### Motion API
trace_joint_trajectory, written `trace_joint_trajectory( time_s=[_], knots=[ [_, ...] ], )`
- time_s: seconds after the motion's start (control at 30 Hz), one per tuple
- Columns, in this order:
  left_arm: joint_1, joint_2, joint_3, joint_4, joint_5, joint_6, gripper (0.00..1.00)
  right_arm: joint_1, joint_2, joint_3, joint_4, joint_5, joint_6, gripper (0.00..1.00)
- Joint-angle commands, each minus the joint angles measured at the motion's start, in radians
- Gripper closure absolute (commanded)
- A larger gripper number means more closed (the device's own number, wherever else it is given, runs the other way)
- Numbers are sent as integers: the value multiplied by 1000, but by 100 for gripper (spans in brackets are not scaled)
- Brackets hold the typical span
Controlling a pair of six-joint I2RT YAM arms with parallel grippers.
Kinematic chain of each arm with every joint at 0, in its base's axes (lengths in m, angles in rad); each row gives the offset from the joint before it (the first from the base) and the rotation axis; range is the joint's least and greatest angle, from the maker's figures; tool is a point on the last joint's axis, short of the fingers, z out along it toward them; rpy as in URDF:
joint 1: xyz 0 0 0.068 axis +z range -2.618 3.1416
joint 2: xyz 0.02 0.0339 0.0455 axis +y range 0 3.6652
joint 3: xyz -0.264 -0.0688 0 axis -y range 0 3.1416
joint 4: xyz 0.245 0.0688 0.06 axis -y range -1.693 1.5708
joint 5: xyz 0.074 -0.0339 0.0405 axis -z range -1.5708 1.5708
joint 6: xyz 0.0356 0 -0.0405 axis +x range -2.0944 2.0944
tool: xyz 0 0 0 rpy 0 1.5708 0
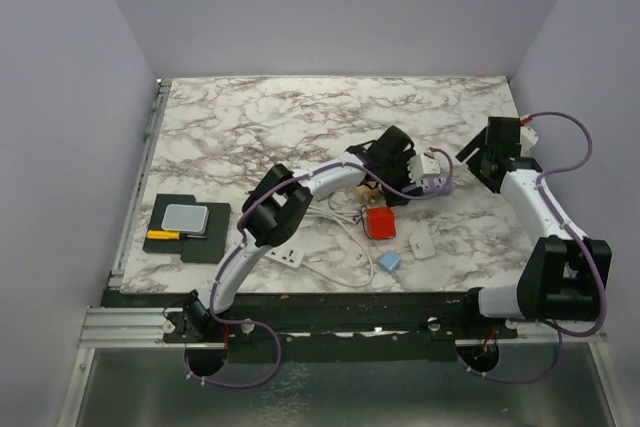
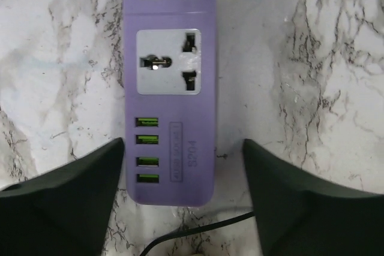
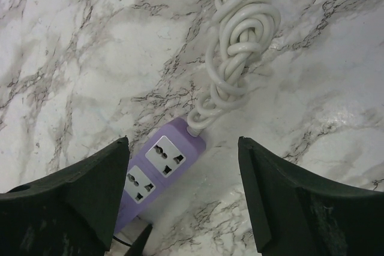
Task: Insert the plug
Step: Place the socket at the center of the board, then pick up the plug from the center of the board.
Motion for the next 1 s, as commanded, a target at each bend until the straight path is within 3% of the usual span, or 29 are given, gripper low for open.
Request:
trace_joint_trajectory(
  time_s=[0.0, 0.23, 0.43, 0.63, 0.8, 0.97],
  knots=[
    [-19, -51, -10, -60, -45, 18, 4, 2, 9, 6, 0, 43, 20, 22],
    [-10, -143, 91, -74, -42, -23, 1, 30, -20, 10, 20, 13, -7, 23],
    [73, -243, 157, -166, -39, -44, 1, 221, -21, 36, 0, 73, -40, 22],
    [251, -382, 53, -276, -41, -70, 1, 432, -14, 71, -20, 124, -106, 21],
    [412, -506, -75, -318, -16, -184, 1, 621, 49, 79, 4, 105, -194, 22],
    [522, -643, -216, -323, 9, -224, 1, 679, 203, 185, -52, 3, -264, 20]
  ],
)
